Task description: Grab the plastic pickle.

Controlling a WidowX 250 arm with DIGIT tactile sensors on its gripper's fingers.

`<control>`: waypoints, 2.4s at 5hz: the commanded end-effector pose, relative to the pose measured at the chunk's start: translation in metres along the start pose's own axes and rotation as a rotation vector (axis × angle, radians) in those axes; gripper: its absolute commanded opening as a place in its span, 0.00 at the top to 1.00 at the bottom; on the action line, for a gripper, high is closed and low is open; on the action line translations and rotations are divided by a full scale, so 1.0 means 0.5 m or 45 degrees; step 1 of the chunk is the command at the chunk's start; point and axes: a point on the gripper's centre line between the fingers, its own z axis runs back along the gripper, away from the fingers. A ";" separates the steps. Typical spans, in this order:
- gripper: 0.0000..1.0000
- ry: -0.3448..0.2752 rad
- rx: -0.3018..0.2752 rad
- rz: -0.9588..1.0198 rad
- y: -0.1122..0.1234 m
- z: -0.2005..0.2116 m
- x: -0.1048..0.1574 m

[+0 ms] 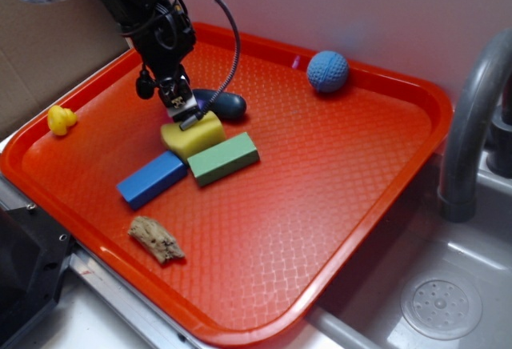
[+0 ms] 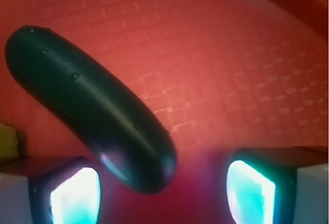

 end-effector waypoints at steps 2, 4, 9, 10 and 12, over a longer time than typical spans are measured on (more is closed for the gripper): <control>0.00 -0.106 0.046 -0.139 -0.031 0.078 0.044; 0.00 -0.066 0.011 -0.231 -0.037 0.062 0.073; 0.00 0.173 -0.080 -0.179 -0.033 -0.061 0.093; 1.00 0.195 -0.030 -0.075 -0.023 -0.058 0.082; 1.00 0.180 0.090 0.156 -0.007 0.039 0.070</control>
